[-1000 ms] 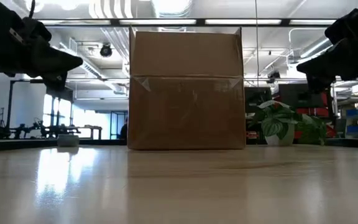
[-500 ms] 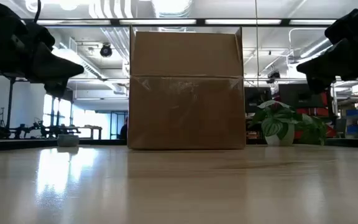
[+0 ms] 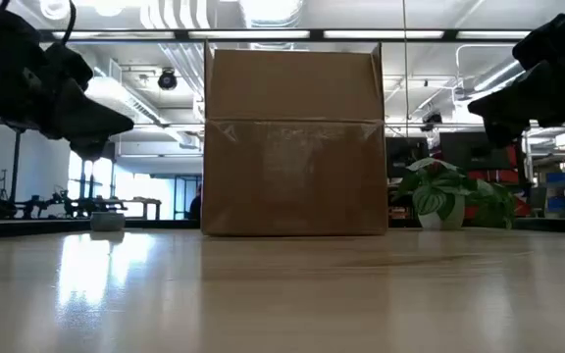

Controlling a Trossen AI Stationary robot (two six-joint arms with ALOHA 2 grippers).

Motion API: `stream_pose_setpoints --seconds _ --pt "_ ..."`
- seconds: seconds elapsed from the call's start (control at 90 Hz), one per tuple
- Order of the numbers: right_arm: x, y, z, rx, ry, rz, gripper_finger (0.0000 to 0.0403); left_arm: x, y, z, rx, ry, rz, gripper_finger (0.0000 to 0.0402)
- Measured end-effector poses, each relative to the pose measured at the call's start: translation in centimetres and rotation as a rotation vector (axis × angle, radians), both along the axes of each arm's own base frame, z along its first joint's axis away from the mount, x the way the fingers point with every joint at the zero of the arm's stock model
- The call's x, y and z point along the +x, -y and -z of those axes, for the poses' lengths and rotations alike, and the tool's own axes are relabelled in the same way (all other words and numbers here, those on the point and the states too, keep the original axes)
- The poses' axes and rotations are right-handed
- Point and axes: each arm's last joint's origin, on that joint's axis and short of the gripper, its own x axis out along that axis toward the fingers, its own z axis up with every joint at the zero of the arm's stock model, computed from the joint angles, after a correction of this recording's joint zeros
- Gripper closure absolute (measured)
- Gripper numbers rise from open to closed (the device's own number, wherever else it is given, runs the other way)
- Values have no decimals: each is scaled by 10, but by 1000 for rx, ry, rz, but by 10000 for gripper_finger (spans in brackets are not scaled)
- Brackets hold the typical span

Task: Wrap mug
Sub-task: Return to Home Position

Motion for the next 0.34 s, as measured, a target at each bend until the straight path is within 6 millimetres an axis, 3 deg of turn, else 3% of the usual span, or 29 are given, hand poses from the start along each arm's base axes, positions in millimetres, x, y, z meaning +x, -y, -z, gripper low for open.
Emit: stream_pose_setpoints --seconds 0.344 --pt "0 0 0 0 0 0 403 2 0 4 -4 -40 0 402"
